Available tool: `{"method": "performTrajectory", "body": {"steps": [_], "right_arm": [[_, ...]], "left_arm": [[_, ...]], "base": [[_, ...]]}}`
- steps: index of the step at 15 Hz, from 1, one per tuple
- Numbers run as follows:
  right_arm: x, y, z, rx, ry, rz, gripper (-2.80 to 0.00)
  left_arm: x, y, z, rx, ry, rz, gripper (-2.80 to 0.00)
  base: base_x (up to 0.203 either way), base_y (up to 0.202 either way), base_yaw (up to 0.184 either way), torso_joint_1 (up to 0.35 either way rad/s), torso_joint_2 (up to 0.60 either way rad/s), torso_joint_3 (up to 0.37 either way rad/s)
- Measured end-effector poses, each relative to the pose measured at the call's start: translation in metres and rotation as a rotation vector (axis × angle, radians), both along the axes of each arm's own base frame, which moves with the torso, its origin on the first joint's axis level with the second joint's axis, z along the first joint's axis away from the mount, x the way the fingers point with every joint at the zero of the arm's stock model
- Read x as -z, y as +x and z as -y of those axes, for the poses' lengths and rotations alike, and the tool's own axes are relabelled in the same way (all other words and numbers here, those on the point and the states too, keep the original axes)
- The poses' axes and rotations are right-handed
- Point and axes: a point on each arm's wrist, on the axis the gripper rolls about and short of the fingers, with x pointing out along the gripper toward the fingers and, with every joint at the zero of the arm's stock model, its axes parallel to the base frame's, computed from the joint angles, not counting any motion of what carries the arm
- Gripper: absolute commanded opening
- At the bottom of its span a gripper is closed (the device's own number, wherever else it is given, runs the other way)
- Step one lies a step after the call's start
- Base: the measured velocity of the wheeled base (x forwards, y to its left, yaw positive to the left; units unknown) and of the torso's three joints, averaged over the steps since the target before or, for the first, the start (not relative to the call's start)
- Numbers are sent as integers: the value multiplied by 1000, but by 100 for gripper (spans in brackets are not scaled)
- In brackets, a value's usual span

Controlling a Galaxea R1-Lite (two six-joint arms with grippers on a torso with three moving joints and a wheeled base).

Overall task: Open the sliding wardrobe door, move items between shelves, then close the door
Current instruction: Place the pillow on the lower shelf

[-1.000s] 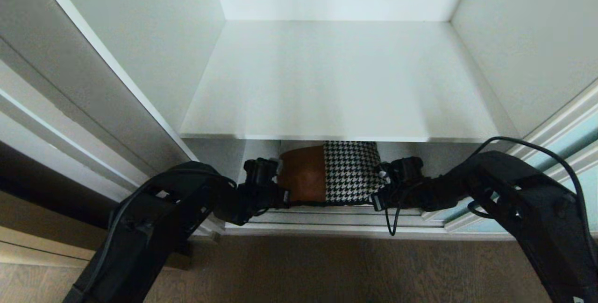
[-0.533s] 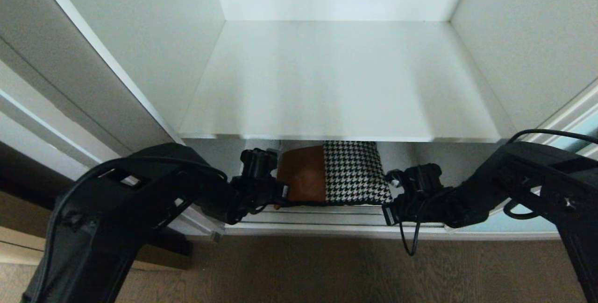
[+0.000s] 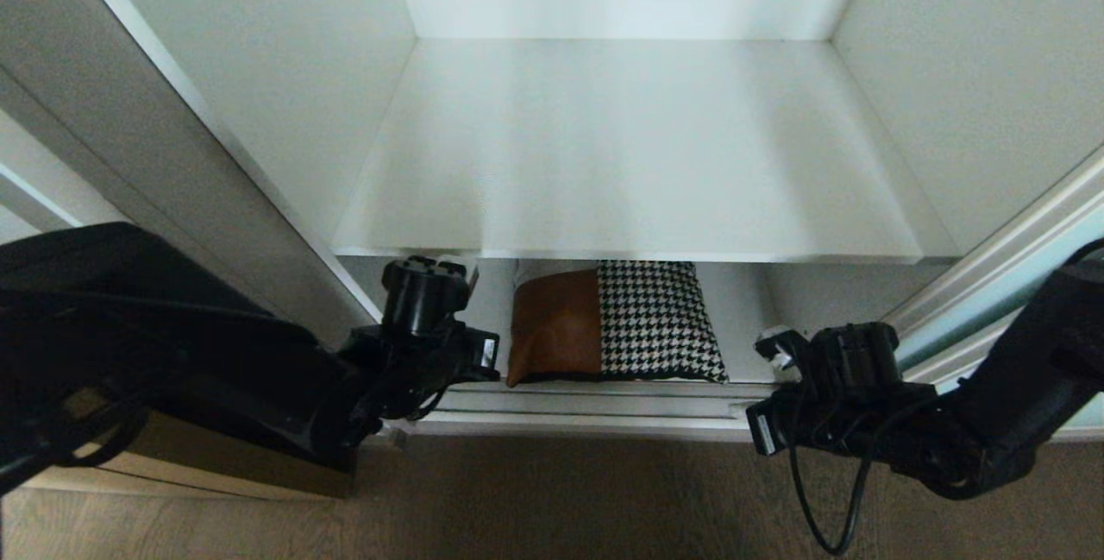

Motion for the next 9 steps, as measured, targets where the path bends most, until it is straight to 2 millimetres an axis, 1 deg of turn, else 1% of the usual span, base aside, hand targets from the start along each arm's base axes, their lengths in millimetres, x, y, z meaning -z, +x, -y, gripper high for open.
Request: {"method": "performTrajectory", "body": {"steps": [3, 5, 6, 9], "right_arm": [[-24, -52, 8, -16, 6, 23, -280], [-39, -85, 13, -26, 15, 53, -280], [-47, -98, 15, -22, 24, 76, -280], [-71, -137, 26, 36, 63, 158, -280]], "left_arm": [[-26, -37, -19, -111, 27, 69, -280], [-47, -61, -32, -147, 27, 126, -280], [-57, -72, -39, -159, 24, 156, -280], [-86, -111, -69, -238, 20, 252, -280]], "base": [[0, 0, 0, 0, 0, 0], [0, 0, 0, 0, 0, 0], [0, 0, 0, 0, 0, 0], [0, 0, 0, 0, 0, 0]]}}
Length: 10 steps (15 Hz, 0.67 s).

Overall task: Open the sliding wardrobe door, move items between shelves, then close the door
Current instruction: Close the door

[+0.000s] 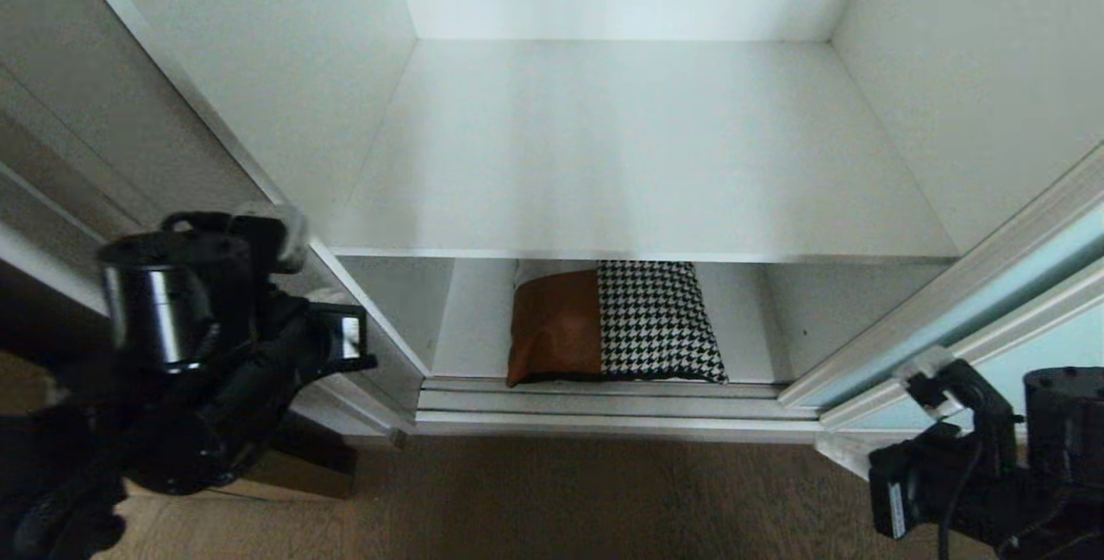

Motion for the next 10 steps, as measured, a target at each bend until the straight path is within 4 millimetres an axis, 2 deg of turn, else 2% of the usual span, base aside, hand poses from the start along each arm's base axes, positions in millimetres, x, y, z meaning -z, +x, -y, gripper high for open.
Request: {"method": "performTrajectory", "body": {"steps": [4, 7, 10], "right_arm": [[-23, -48, 13, 66, 69, 77, -280], [-32, -85, 23, 84, 126, 91, -280], [-35, -124, 36, 109, 196, 84, -280]], "left_arm": [[-23, -63, -43, -161, 53, 101, -280], [-17, -110, -74, -307, 64, 156, -280], [0, -147, -91, -413, 64, 187, -280]], "base": [[0, 0, 0, 0, 0, 0], [0, 0, 0, 0, 0, 0], [0, 0, 0, 0, 0, 0]]}}
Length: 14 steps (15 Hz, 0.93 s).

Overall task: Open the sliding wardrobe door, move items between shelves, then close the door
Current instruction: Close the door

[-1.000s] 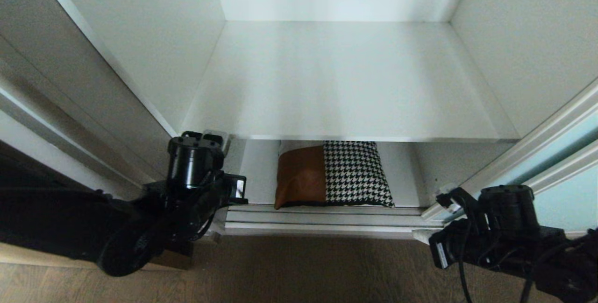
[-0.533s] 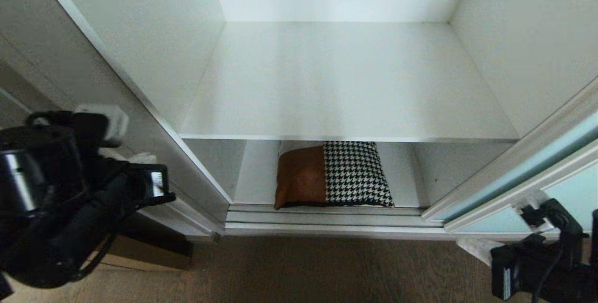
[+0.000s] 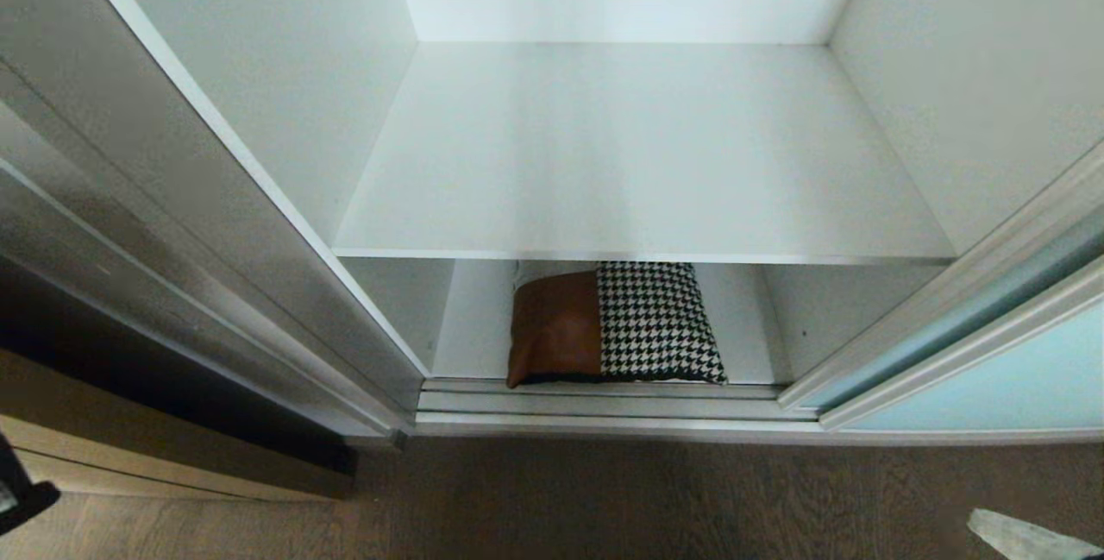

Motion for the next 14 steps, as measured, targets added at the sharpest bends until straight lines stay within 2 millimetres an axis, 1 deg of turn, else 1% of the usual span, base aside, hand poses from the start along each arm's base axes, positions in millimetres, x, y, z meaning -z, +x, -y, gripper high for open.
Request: {"method": "performTrajectory", "body": {"steps": [2, 4, 5, 7, 9, 12, 14], "right_arm": [[-2, -22, 8, 57, 80, -7, -280], [-1, -37, 14, 97, 122, 21, -280], [3, -42, 15, 108, 129, 35, -280], [9, -49, 17, 118, 141, 62, -280], [9, -53, 17, 114, 151, 91, -280], [10, -56, 18, 116, 156, 108, -280], [12, -56, 18, 116, 152, 109, -280]], "left_arm": [[7, -16, -5, -44, -12, 27, -280], [12, -29, -7, -78, -17, 62, -280], [18, -35, -8, -91, -16, 70, -280], [37, -50, -10, -124, -13, 74, -280], [49, -64, -10, -122, -13, 102, -280], [55, -78, -7, -21, -8, 188, -280], [67, -84, -5, 69, -44, 172, -280]], "base": [[0, 0, 0, 0, 0, 0], [0, 0, 0, 0, 0, 0], [0, 0, 0, 0, 0, 0], [0, 0, 0, 0, 0, 0], [0, 0, 0, 0, 0, 0], [0, 0, 0, 0, 0, 0], [0, 0, 0, 0, 0, 0]]}}
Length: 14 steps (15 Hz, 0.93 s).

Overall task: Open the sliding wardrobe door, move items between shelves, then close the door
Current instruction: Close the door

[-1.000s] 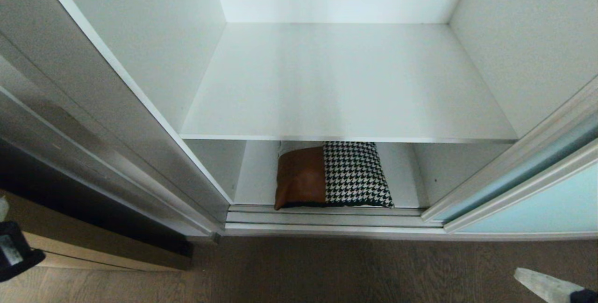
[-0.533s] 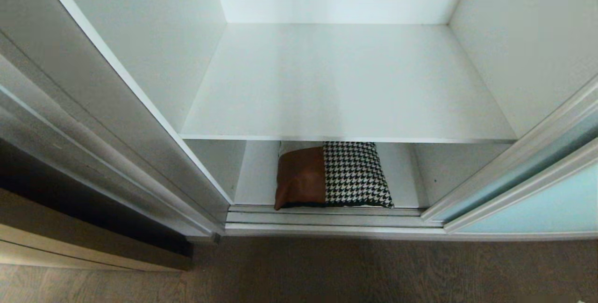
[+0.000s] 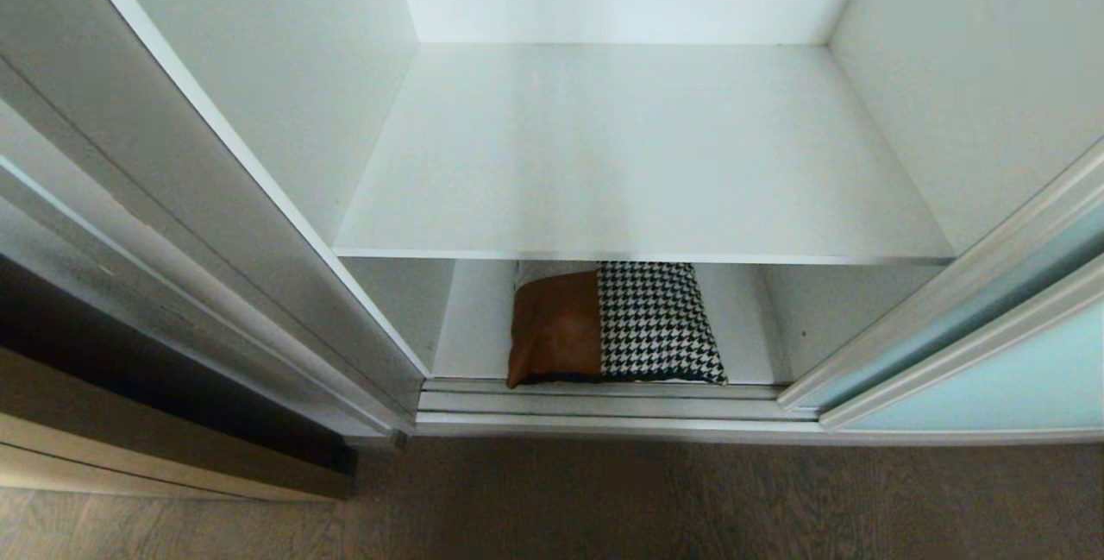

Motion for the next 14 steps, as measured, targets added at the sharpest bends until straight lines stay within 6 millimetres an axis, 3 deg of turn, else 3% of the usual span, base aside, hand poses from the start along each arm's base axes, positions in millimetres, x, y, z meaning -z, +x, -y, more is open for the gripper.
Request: {"method": "performTrajectory", "body": {"steps": [4, 8, 14], "right_arm": [[2, -1, 0, 12, 3, -1, -280], [4, -2, 0, 34, 5, 13, -280], [8, -2, 1, 42, -7, 2, -280]], "left_arm": [[30, -13, 4, 198, -47, -110, -280], [41, -18, 9, 444, -34, -128, -280], [45, -19, 10, 458, -48, -145, -280]], "base": [[0, 0, 0, 0, 0, 0], [0, 0, 0, 0, 0, 0], [0, 0, 0, 0, 0, 0]]}}
